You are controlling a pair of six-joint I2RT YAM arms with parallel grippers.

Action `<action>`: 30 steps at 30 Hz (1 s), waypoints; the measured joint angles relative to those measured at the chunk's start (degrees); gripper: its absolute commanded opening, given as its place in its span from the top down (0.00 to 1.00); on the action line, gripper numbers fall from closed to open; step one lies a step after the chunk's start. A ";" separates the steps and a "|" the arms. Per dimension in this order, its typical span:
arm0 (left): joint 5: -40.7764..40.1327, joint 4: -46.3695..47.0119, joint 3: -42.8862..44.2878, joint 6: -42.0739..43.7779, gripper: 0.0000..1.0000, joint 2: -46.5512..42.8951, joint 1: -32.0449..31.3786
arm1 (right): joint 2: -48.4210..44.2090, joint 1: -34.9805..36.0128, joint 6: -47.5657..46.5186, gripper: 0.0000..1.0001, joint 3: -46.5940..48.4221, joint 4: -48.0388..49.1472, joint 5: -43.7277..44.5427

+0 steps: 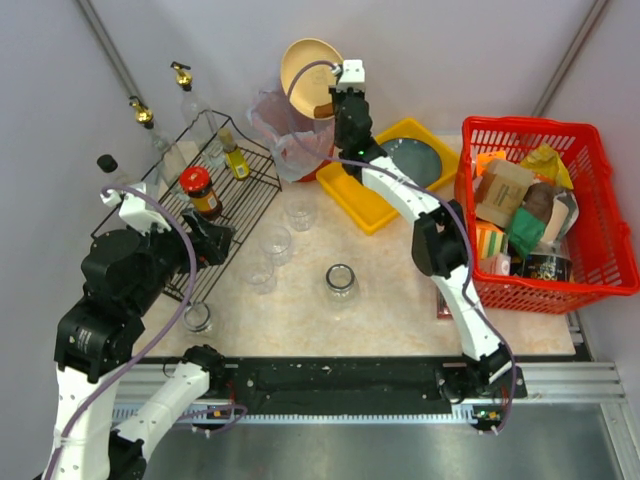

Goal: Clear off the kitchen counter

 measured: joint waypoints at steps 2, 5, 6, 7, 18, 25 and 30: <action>-0.02 0.00 0.00 0.04 0.05 0.00 0.02 | 0.24 0.96 -4.83 1.00 0.00 3.32 0.28; -0.22 0.00 -0.04 0.15 0.05 0.02 0.02 | 0.46 2.29 -12.22 1.00 0.00 8.48 0.24; -0.24 0.00 -0.11 0.17 0.05 0.02 0.02 | 0.57 2.64 -14.49 1.00 0.02 10.34 0.17; -0.24 0.02 -0.15 0.20 0.05 0.04 0.02 | 0.79 2.93 -16.63 1.00 0.02 12.33 0.07; -0.22 0.00 -0.37 0.79 0.04 0.04 0.02 | 2.49 3.80 -29.70 1.00 0.02 22.18 -0.07; -0.20 0.04 -0.74 0.92 0.04 0.04 0.02 | 1.68 3.85 -28.33 1.00 -0.20 20.50 2.69; -0.20 0.13 -1.36 1.07 0.04 0.04 0.00 | -4.46 4.09 -25.70 1.00 -3.85 17.40 5.62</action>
